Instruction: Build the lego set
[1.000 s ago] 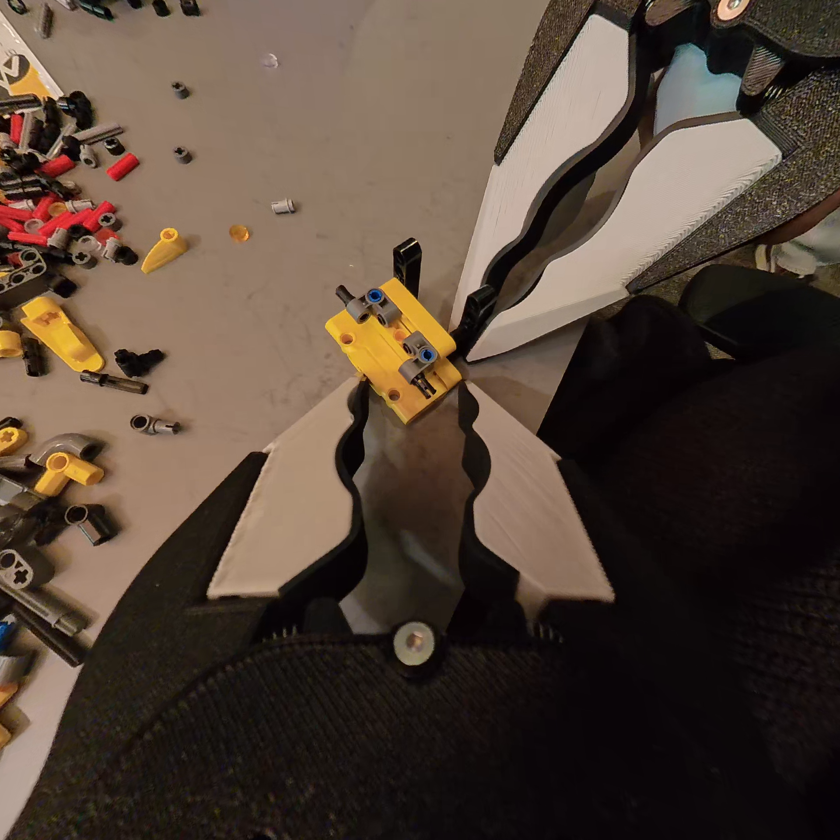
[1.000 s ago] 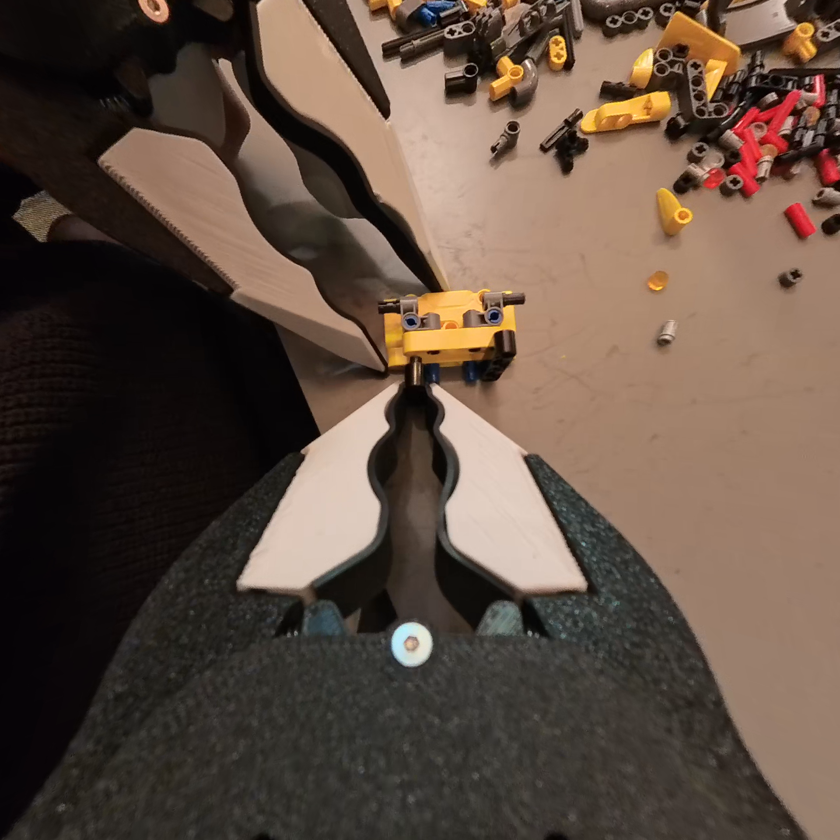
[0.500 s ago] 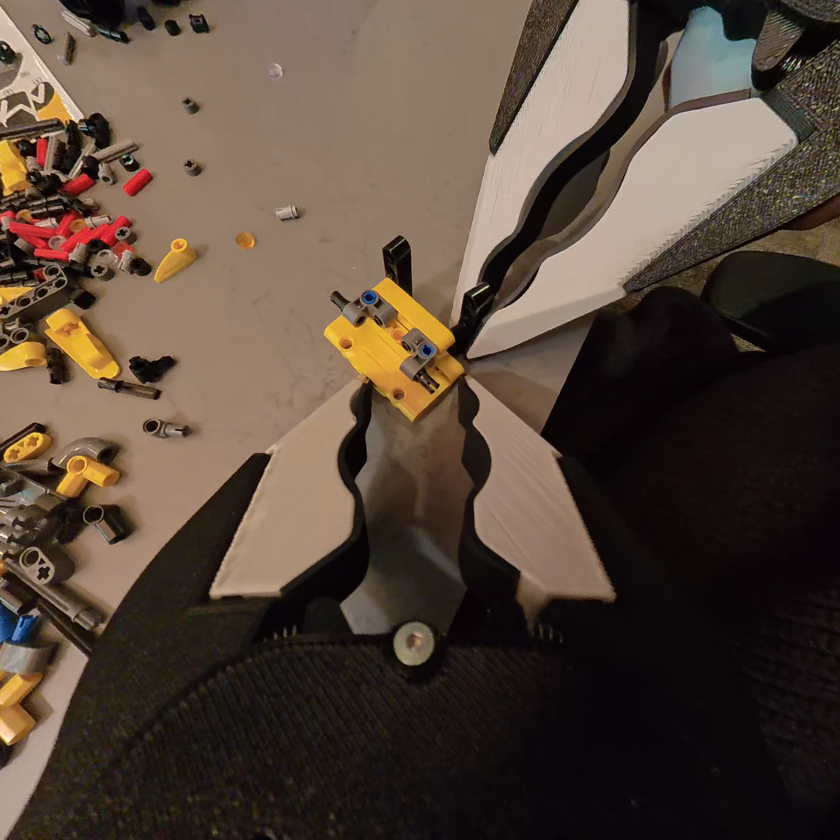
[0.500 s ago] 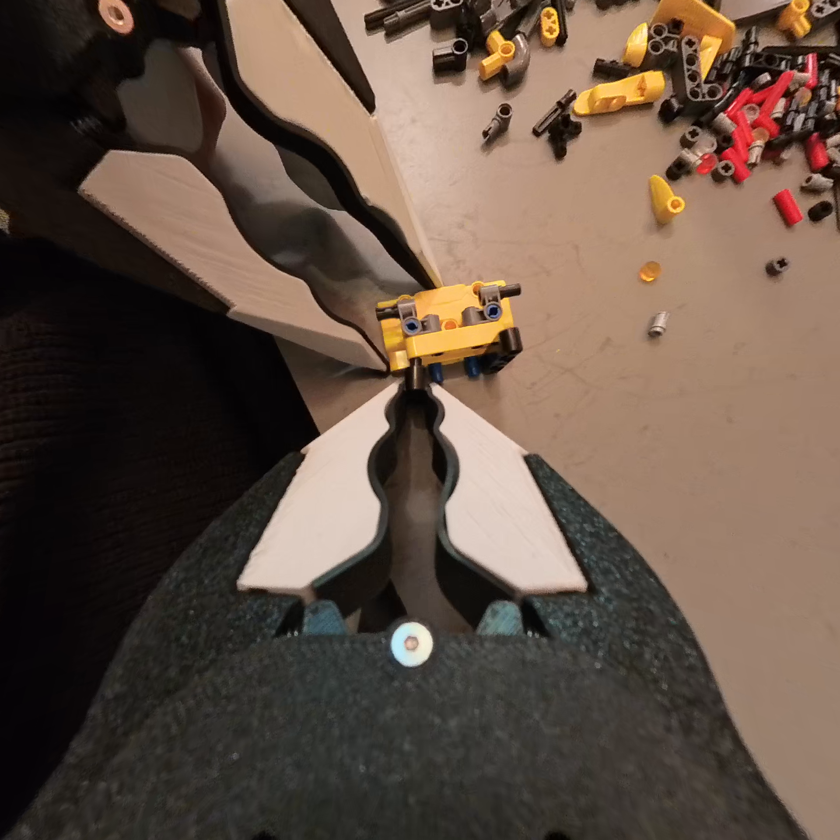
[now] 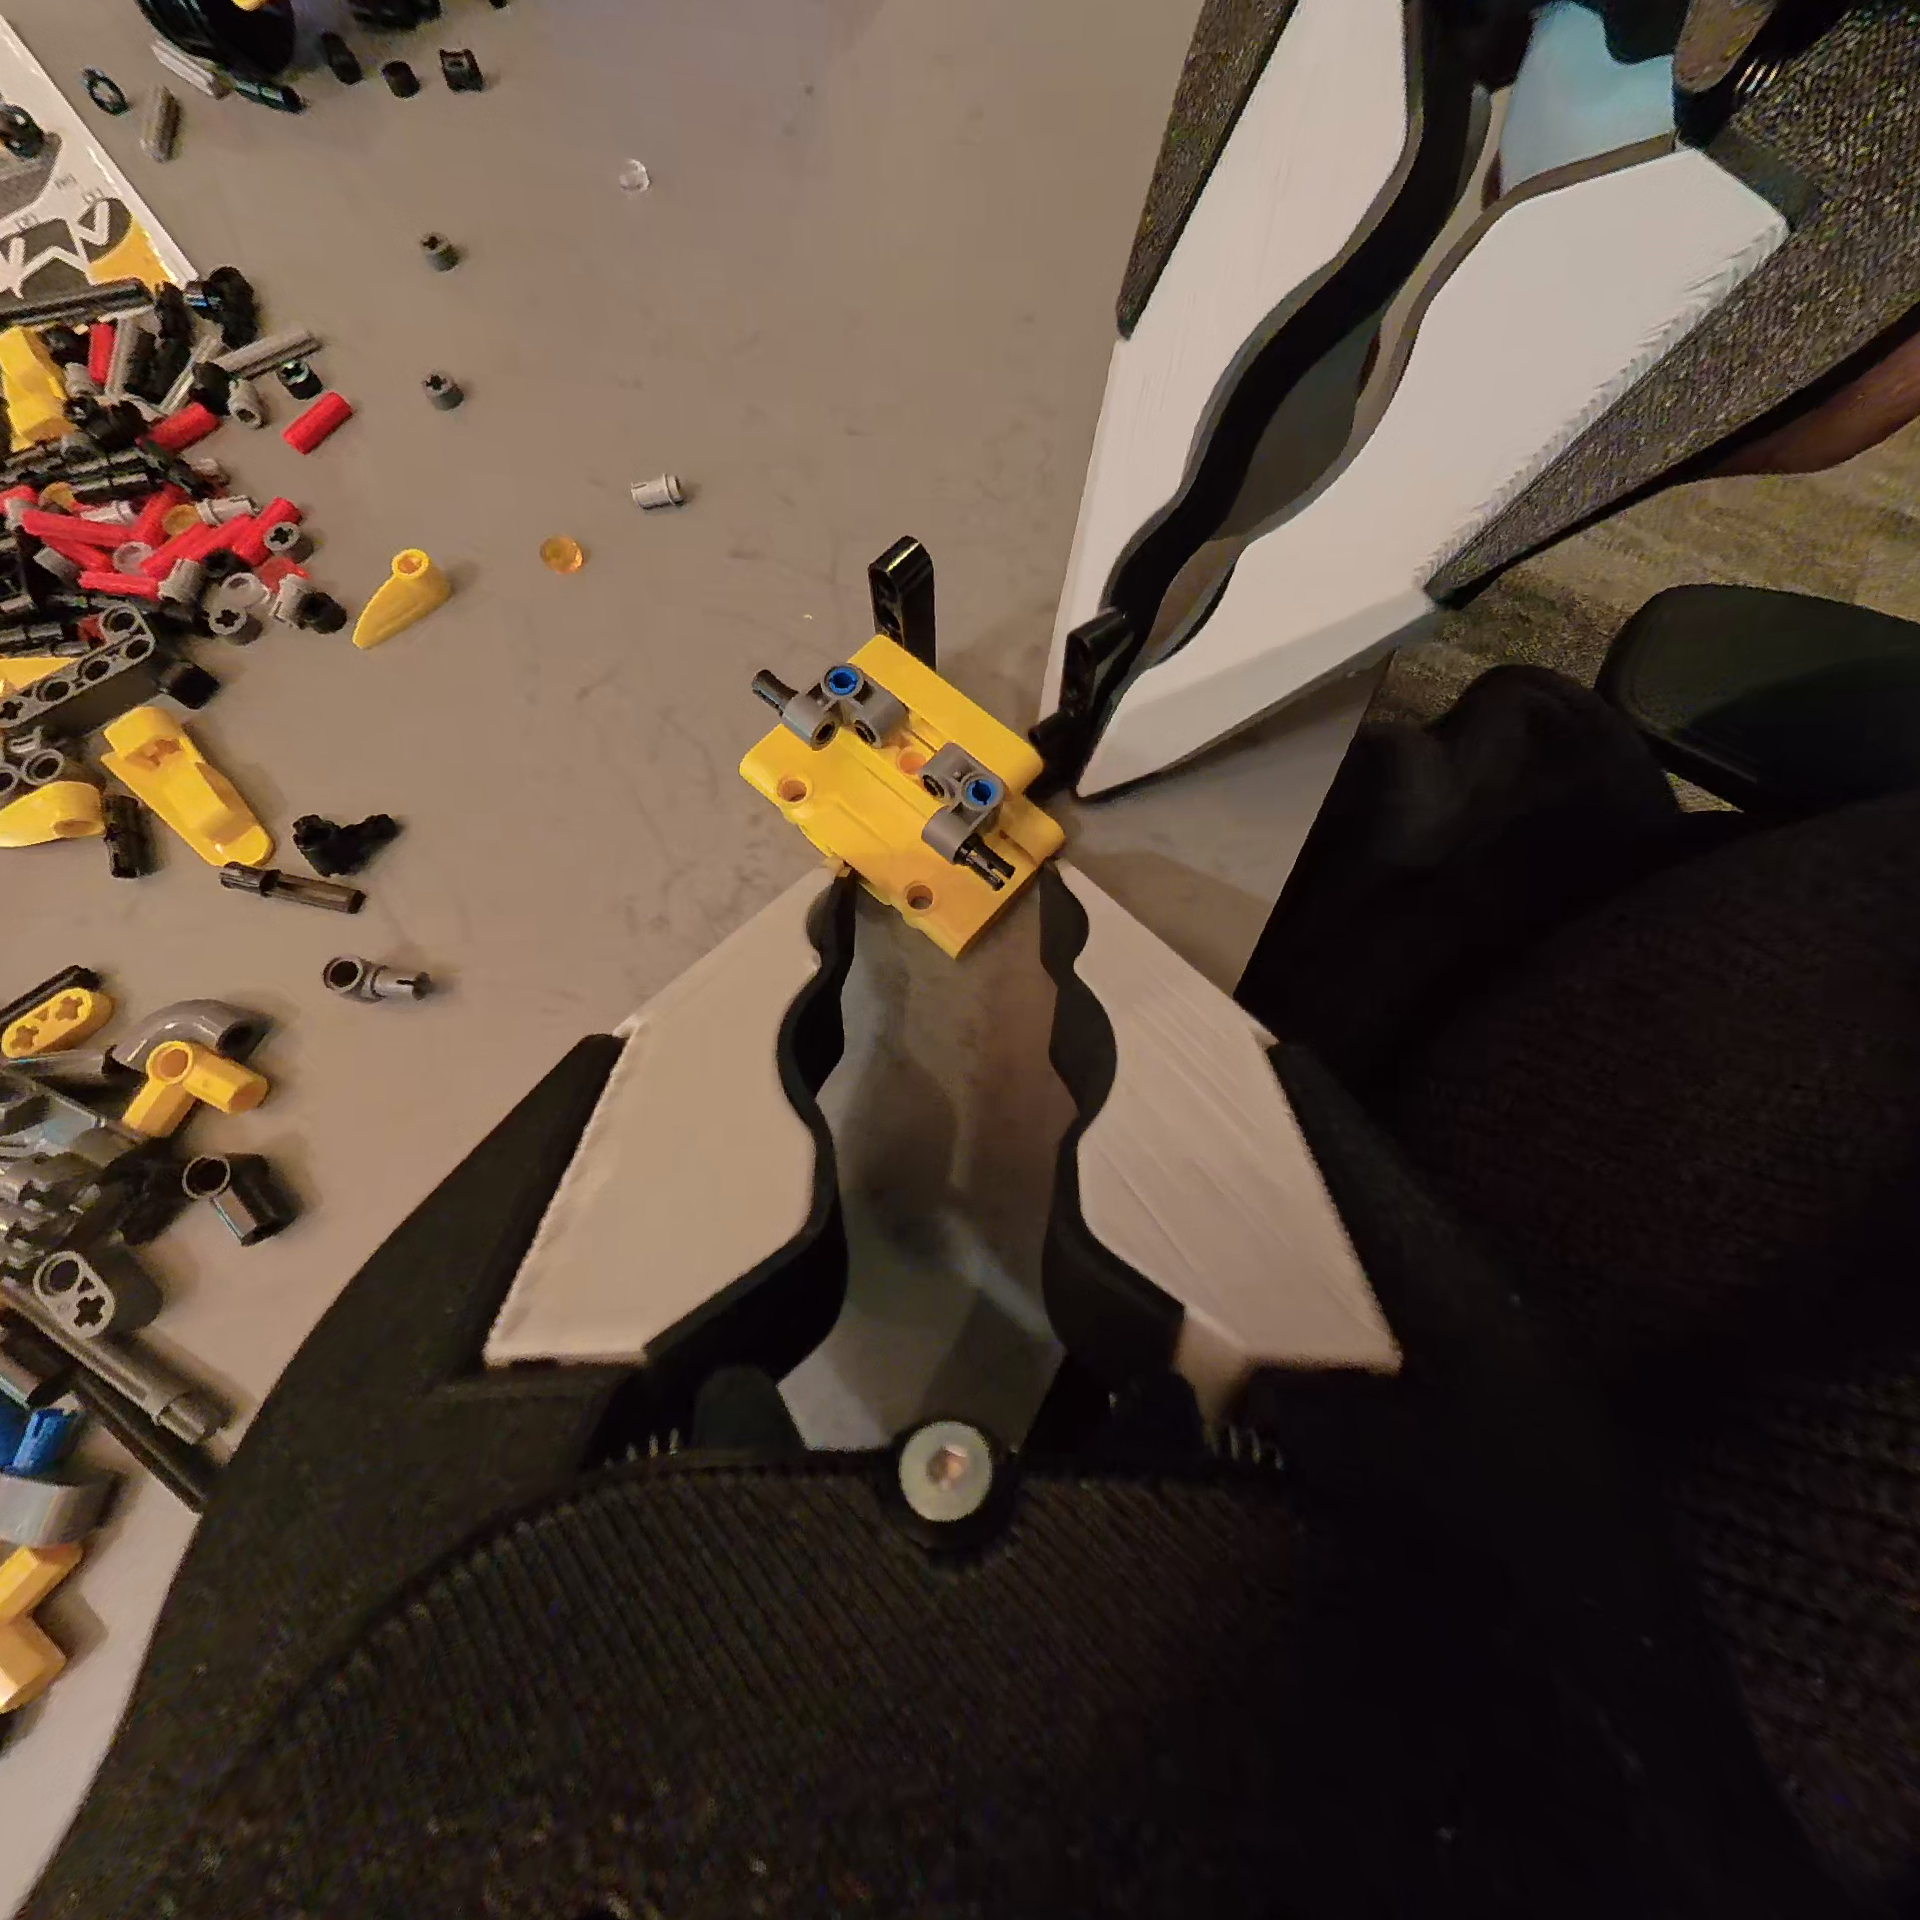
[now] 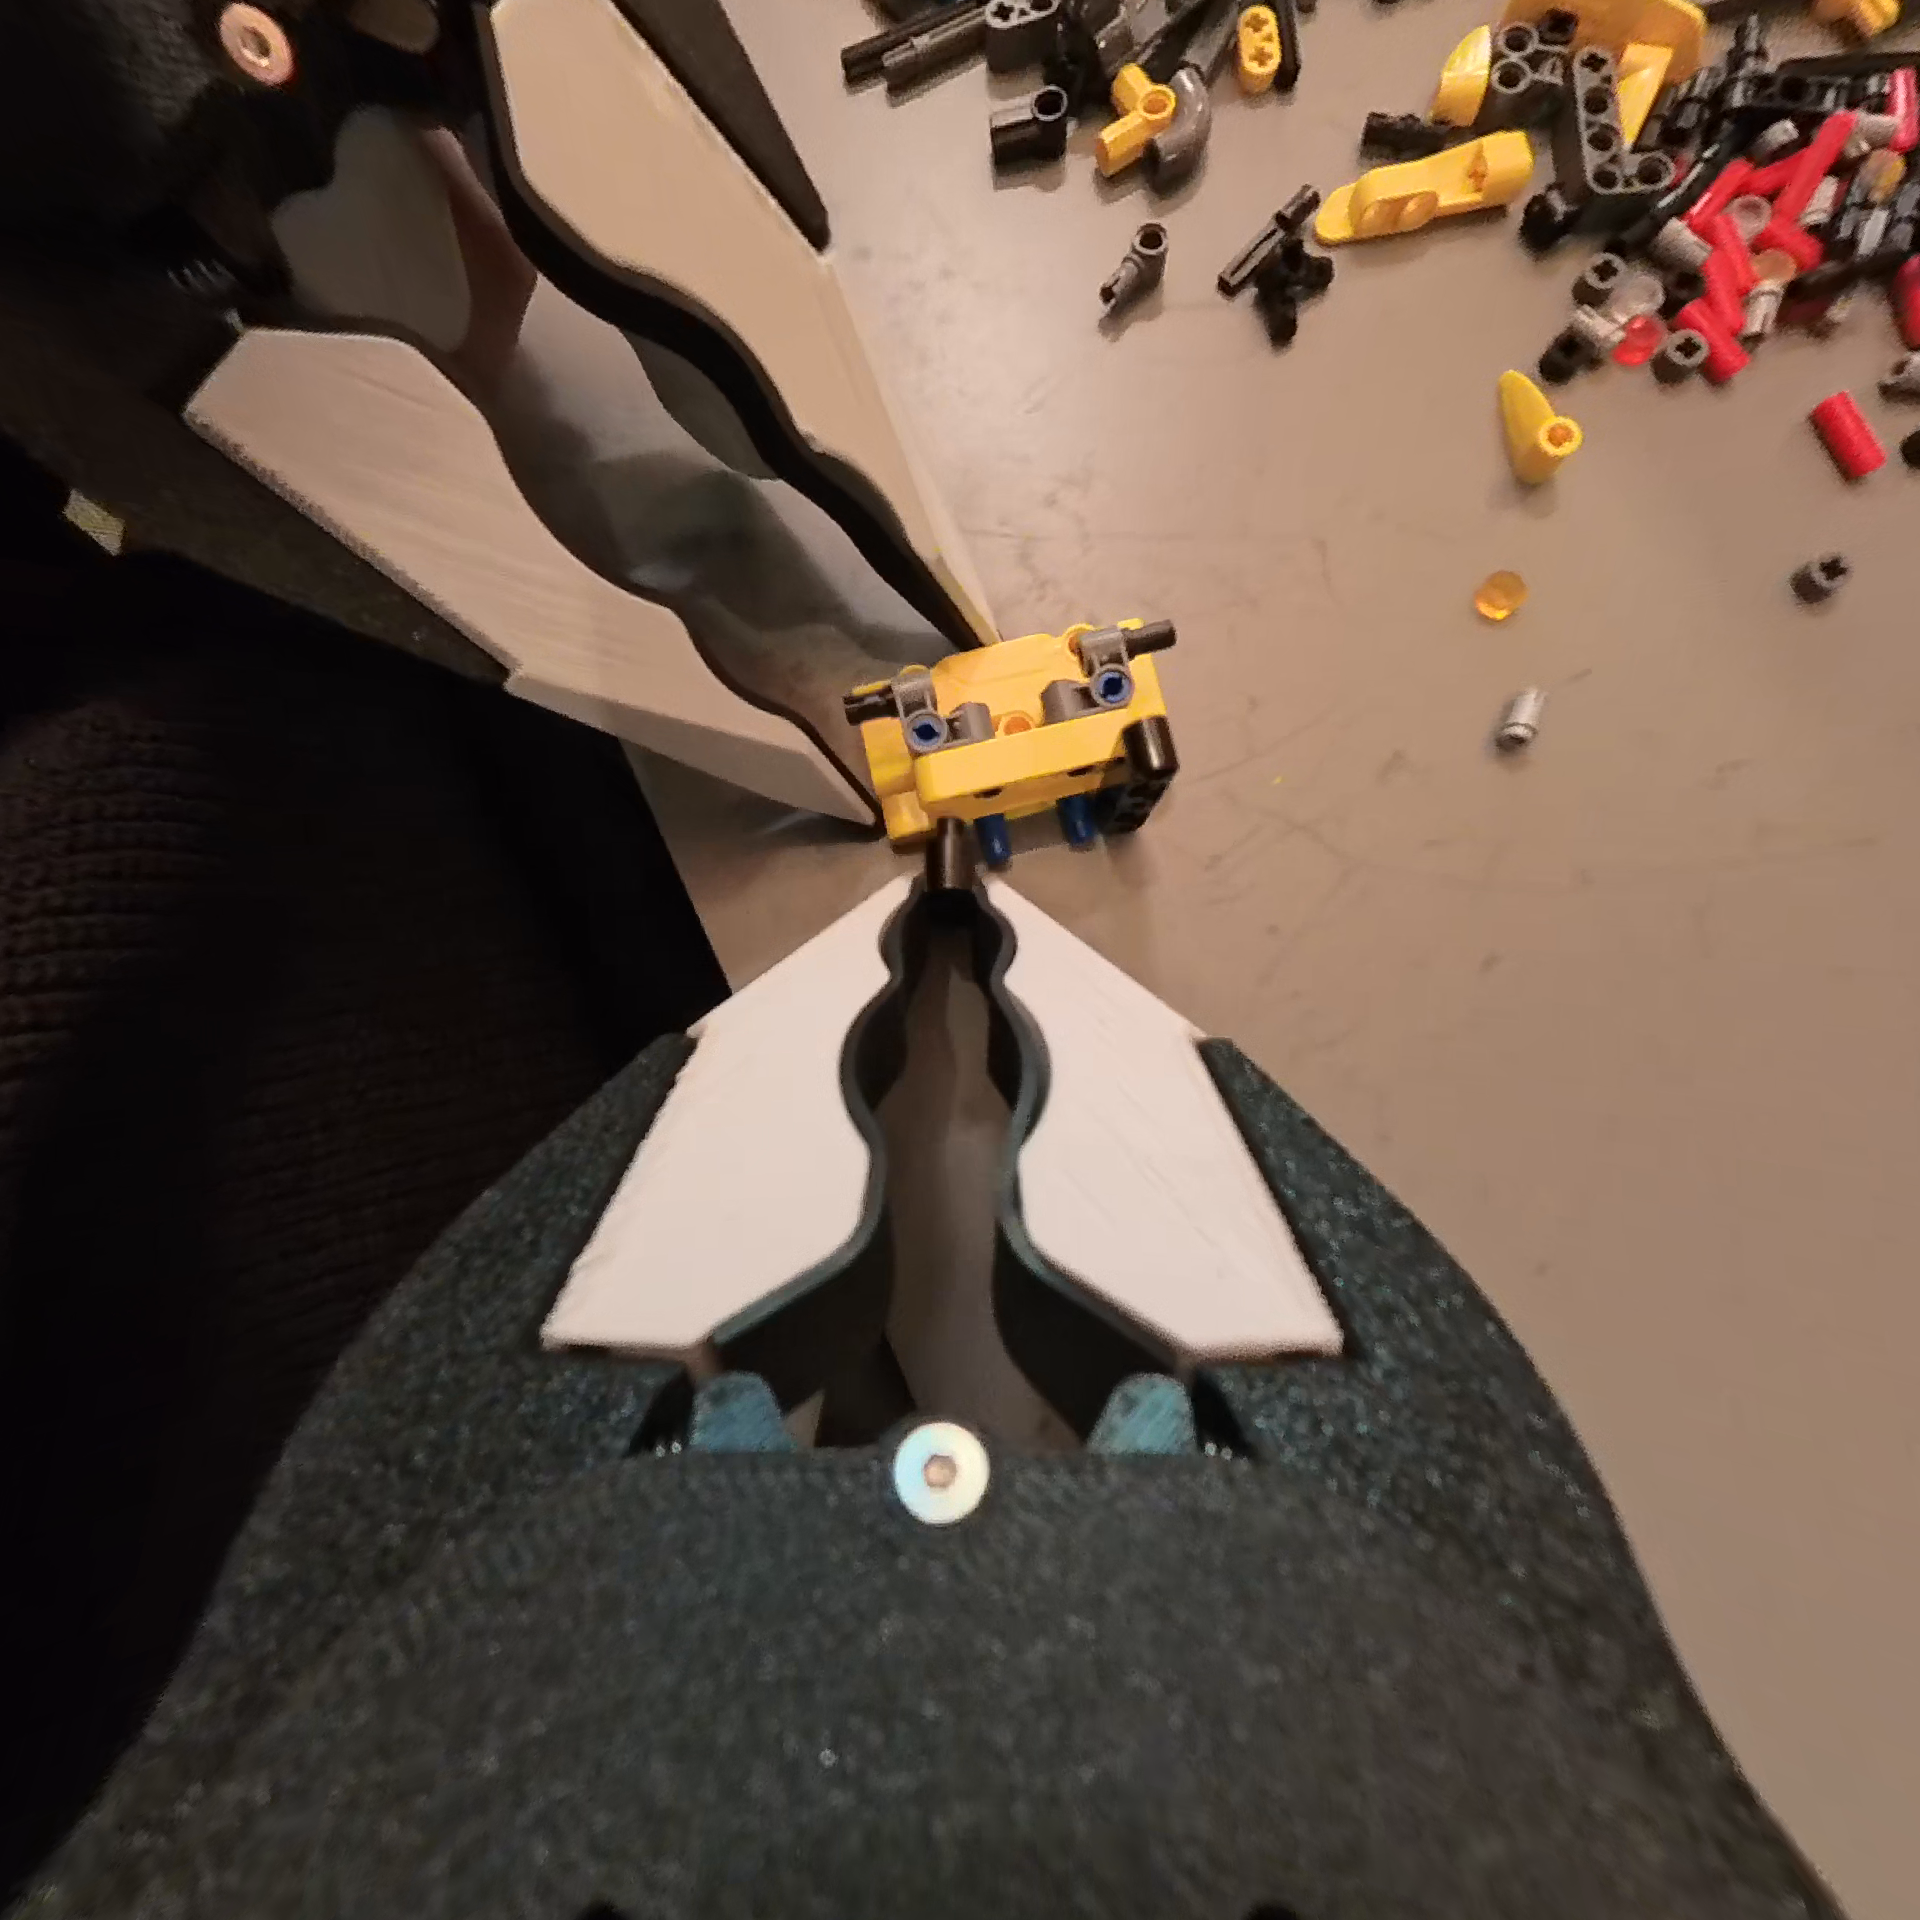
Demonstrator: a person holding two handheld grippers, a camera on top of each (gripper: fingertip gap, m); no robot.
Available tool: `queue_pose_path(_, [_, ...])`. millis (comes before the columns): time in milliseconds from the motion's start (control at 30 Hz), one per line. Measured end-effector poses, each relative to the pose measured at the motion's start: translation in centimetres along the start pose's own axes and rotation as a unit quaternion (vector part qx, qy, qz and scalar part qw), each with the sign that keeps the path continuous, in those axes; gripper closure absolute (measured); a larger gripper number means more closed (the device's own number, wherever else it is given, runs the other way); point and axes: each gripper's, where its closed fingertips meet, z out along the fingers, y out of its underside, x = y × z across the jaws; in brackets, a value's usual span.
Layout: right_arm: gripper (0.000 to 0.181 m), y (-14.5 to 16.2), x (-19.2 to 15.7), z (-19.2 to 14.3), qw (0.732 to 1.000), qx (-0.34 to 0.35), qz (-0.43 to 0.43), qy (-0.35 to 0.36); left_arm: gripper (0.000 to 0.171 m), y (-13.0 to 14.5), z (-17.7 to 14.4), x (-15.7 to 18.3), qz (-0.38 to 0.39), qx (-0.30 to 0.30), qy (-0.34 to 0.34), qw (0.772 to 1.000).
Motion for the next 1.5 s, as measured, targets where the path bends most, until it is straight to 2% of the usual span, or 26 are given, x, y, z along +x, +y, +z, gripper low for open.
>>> queue_pose_path(400, [0.175,-0.33,-0.06,0.23,0.999,0.003,-0.040,-0.004,0.137,-0.01,0.01,-0.01,0.002,0.003,-0.003,1.000])
queue_pose_path(533, [0.175,-0.36,0.05,0.21,0.998,0.008,-0.065,-0.022,0.137,-0.02,0.01,-0.01,0.002,0.004,-0.003,1.000])
queue_pose_path(800, [0.175,-0.40,0.16,0.21,0.995,0.009,-0.063,-0.081,0.139,-0.15,0.06,-0.07,0.002,0.006,-0.008,1.000])
queue_pose_path(1133, [0.176,-0.31,0.26,0.25,0.985,-0.052,-0.149,-0.075,0.139,-0.20,0.10,-0.10,0.004,0.006,-0.013,1.000])
queue_pose_path(1267, [0.176,-0.24,0.27,0.24,0.981,-0.074,-0.155,-0.087,0.139,-0.21,0.10,-0.09,0.006,0.006,-0.014,1.000])
queue_pose_path(1500, [0.175,-0.13,0.40,0.20,0.973,-0.125,-0.152,-0.121,0.139,-0.18,0.13,-0.20,0.057,-0.016,-0.034,0.998])
